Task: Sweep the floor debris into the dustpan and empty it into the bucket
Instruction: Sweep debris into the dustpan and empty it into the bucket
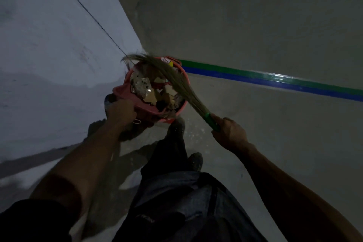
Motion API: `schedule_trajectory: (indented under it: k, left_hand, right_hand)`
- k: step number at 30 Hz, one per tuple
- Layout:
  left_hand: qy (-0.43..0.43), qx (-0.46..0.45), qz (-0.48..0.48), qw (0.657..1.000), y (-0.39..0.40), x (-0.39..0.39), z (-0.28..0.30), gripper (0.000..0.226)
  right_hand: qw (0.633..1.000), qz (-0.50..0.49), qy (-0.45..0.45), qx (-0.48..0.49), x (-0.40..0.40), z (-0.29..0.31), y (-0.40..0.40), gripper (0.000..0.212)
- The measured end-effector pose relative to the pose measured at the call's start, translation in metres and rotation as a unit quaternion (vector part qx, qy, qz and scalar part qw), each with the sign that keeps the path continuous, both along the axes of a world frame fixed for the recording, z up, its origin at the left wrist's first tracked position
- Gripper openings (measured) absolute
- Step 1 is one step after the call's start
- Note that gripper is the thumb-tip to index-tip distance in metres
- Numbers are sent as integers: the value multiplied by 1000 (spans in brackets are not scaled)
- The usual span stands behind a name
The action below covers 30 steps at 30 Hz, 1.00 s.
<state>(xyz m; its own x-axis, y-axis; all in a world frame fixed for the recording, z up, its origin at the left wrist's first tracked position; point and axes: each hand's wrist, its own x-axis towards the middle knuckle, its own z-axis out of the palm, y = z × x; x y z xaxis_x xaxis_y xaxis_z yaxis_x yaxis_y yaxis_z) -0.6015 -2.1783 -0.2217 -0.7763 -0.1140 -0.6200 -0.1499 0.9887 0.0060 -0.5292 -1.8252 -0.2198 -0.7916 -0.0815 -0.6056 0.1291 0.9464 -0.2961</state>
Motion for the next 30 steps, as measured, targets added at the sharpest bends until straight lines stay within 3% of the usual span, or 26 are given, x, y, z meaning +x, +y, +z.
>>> schedule_trajectory:
  k: [14,22,30]
  left_hand:
    - [79,-27,-28,996,7,52,36,25]
    - [21,-35,-78,996,13,3,12,15]
    - [-33,-45,-144,988,6,-56,-26,21]
  right_hand:
    - [998,-37,22,-52,72,7,7,64]
    - [995,-44,2,-87,31,-24,-40,59]
    - [991,-70,-88,-76,-20,-61,-77,38]
